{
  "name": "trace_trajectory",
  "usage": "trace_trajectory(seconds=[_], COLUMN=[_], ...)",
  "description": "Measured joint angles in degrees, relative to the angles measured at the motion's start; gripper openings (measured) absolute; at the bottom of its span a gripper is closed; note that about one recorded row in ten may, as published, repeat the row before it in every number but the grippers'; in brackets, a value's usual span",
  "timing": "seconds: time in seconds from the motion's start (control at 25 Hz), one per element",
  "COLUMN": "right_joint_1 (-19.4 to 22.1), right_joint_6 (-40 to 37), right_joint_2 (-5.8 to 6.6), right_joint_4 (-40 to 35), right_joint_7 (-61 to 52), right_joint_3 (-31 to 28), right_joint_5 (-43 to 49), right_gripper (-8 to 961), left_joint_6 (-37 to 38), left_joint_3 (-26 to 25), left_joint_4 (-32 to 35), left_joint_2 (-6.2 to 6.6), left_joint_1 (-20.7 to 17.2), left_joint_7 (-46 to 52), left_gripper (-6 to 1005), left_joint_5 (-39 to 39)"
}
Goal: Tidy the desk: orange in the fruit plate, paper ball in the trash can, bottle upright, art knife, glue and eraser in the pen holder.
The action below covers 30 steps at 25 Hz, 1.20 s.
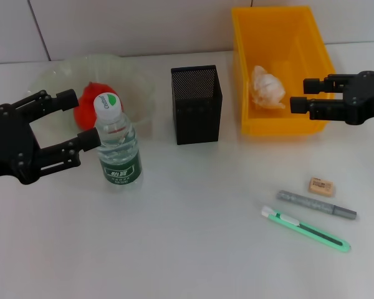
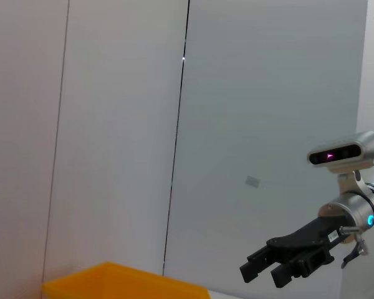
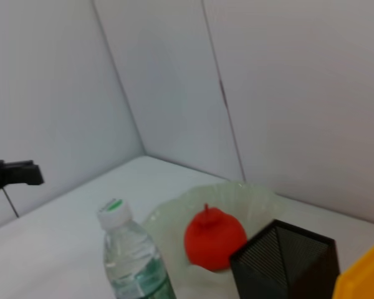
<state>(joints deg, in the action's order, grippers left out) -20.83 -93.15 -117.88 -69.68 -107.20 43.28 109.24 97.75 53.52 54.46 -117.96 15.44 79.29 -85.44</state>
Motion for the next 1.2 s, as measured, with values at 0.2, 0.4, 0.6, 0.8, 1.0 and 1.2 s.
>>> trace_trajectory(seconds=[0.2, 0.4, 0.6, 0.8, 1.0, 1.2], right_joint_1=[-0.84, -2.65, -5.71, -10.35, -14.57, -18.66], right_joint_6=[-0.12, -1.88, -3.8, -6.91, -10.73, -13.49], right_joint_2=[0.38, 0.55, 1.12, 1.26, 1.98, 2.79], right_joint_4=[-6.2, -12.12, -12.71, -12.12, -8.3, -3.67], right_joint_7=[-7.55, -13.64, -17.88, -20.26, -21.57, -21.74], right_joint_3=[0.22, 0.44, 0.56, 0.69, 0.75, 0.86], right_joint_5=[5.51, 11.71, 17.13, 24.42, 28.62, 32.18], right_gripper=[633, 633, 633, 632, 632, 632], left_joint_6=[0.13, 0.41, 0.86, 1.06, 1.19, 1.22], left_joint_3=[-0.05, 0.12, 0.5, 0.65, 1.08, 1.15], left_joint_4=[-0.98, -1.35, -1.43, -2.16, -2.31, -2.34], left_joint_2=[0.01, 0.02, -0.12, -0.21, -0.11, -0.18], left_joint_1=[0.11, 0.12, 0.02, 0.27, 0.54, 1.01], left_joint_7=[-0.48, -0.54, -2.39, -2.92, -2.92, -2.53], left_gripper=[806, 806, 806, 806, 806, 806], left_joint_5=[0.0, -0.13, -1.56, -2.03, -2.67, -4.32])
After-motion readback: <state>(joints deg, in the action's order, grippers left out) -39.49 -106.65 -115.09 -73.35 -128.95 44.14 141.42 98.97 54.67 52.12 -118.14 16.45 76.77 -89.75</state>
